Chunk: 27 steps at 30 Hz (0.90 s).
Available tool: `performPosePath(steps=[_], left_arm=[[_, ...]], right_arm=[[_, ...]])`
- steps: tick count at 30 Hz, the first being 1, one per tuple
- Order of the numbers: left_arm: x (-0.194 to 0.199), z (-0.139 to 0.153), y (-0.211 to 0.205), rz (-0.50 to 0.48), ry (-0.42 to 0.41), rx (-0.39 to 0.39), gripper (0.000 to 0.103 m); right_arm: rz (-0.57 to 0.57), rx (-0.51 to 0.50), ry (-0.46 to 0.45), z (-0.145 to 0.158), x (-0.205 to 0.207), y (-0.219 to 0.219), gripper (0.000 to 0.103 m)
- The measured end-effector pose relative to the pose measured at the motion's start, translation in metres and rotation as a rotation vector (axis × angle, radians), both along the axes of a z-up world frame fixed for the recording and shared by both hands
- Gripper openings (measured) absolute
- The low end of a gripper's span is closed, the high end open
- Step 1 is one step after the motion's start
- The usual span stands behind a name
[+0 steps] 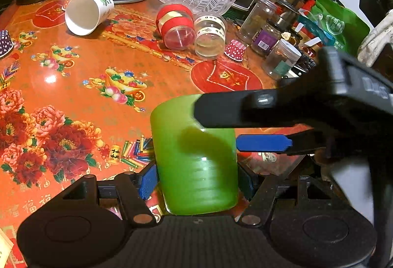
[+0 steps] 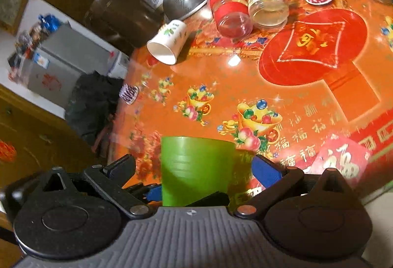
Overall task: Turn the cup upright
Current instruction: 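Grasp the green cup with the right tool while the left tool holds then releases it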
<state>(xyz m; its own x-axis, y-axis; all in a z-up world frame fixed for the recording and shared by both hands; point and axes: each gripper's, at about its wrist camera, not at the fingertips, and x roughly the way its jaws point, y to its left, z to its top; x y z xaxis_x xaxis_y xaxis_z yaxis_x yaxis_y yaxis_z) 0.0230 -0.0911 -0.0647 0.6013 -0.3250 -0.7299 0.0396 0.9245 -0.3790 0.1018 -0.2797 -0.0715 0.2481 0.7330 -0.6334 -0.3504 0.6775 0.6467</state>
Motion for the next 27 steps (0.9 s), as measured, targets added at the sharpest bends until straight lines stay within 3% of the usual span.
performPosePath(steps=[7,19,27], left_arm=[[0.001,-0.002,0.000,-0.011,-0.006,-0.019,0.069],[0.001,-0.003,0.004,-0.026,-0.007,-0.031,0.069],[0.001,-0.002,0.005,-0.028,-0.008,-0.029,0.069]], right_arm=[[0.014,-0.036,0.034,-0.007,0.007,0.013,0.101],[0.027,-0.115,0.005,-0.009,0.012,0.028,0.079],[0.042,-0.131,-0.009,-0.009,0.014,0.034,0.077]])
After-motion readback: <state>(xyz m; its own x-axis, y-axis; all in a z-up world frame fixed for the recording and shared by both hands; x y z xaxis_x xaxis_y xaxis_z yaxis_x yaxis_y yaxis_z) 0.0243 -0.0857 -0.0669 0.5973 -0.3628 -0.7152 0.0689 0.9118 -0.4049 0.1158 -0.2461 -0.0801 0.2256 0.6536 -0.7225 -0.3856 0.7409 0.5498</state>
